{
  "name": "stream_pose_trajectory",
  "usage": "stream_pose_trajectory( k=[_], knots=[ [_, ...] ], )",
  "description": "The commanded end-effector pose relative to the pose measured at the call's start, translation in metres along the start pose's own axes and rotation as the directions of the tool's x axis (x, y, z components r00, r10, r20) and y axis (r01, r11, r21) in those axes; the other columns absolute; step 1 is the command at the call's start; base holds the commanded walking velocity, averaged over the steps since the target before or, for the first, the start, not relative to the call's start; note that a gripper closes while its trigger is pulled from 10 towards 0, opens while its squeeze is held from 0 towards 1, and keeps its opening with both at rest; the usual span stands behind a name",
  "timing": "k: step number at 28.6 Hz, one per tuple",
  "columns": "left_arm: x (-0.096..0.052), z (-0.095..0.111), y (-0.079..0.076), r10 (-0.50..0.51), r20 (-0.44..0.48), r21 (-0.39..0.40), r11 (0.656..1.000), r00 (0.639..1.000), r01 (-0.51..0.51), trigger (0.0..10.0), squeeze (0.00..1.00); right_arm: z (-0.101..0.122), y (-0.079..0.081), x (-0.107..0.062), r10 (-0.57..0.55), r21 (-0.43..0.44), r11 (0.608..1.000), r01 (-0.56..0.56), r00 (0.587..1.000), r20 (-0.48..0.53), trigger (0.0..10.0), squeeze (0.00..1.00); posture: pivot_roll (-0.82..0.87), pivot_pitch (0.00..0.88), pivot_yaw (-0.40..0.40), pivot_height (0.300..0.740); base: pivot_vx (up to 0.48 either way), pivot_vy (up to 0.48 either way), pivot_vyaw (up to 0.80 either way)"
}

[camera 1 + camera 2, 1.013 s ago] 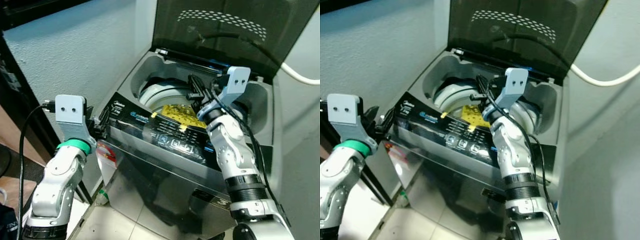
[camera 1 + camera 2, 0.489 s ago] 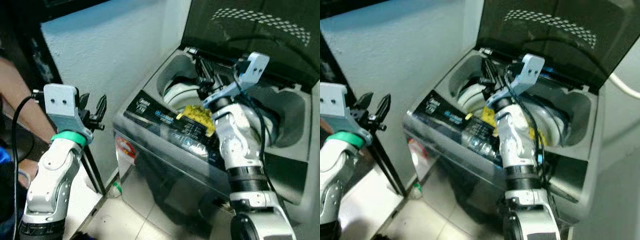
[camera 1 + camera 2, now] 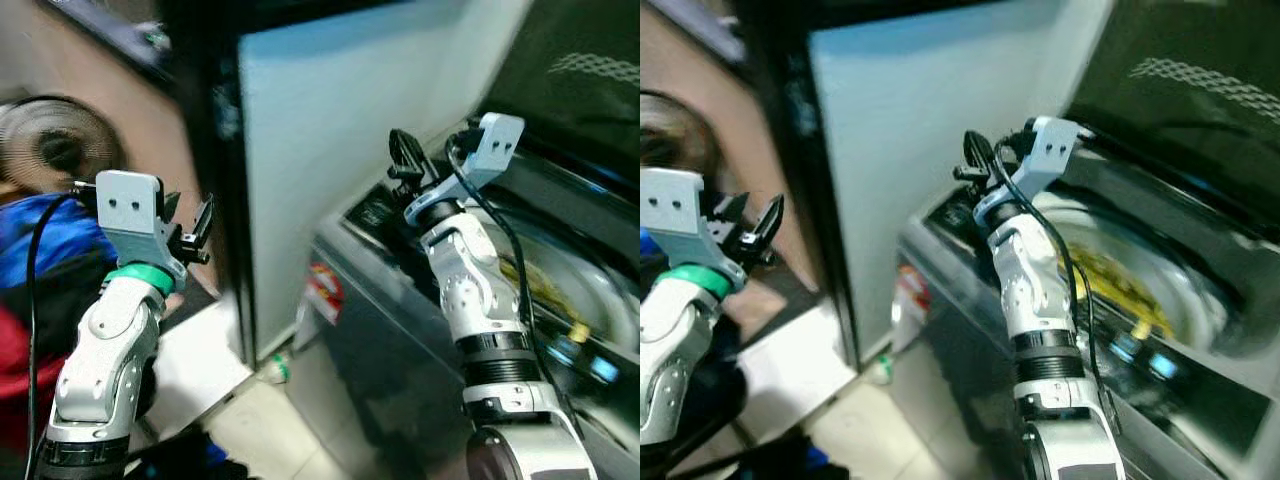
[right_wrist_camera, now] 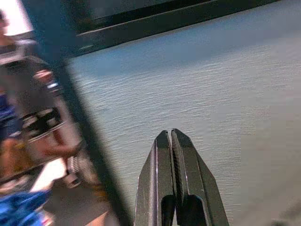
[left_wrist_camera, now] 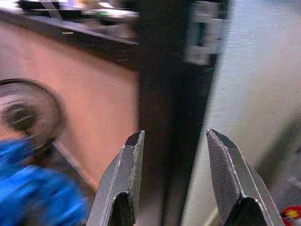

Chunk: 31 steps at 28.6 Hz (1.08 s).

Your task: Clothes washing

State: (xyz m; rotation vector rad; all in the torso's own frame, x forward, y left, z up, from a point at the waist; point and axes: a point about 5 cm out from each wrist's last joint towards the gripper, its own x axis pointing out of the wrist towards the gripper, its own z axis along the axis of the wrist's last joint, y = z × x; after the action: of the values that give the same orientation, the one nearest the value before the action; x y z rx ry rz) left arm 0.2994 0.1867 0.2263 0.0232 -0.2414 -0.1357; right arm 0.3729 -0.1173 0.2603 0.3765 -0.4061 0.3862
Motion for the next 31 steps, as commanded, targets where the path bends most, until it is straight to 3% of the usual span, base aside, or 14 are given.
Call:
stream_pose_trajectory(
  k=[1,25,31],
  knots=[
    [-0.001,-0.008,-0.002,-0.003,-0.038,-0.002,1.000,0.999,0.003,10.0,0.00,-0.003,-0.004,-0.002,-0.019,-0.006,1.000,0.019,1.000,-0.019,10.0,0.00,0.09,0.004,-0.069,0.740,0.000,0.000,0.78],
    [-0.003,-0.010,-0.002,0.010,-0.034,-0.008,1.000,0.999,-0.010,10.0,0.00,-0.002,-0.001,0.004,0.014,-0.038,0.999,-0.015,1.000,-0.026,10.0,0.00,0.09,0.000,-0.086,0.740,0.000,0.000,0.79],
    [-0.008,-0.024,0.002,0.045,-0.078,-0.009,0.999,0.996,-0.046,10.0,0.00,-0.006,-0.002,0.002,0.016,-0.061,0.998,-0.019,0.999,-0.046,10.0,0.00,0.09,0.000,-0.090,0.740,0.000,0.000,0.79]
  ],
)
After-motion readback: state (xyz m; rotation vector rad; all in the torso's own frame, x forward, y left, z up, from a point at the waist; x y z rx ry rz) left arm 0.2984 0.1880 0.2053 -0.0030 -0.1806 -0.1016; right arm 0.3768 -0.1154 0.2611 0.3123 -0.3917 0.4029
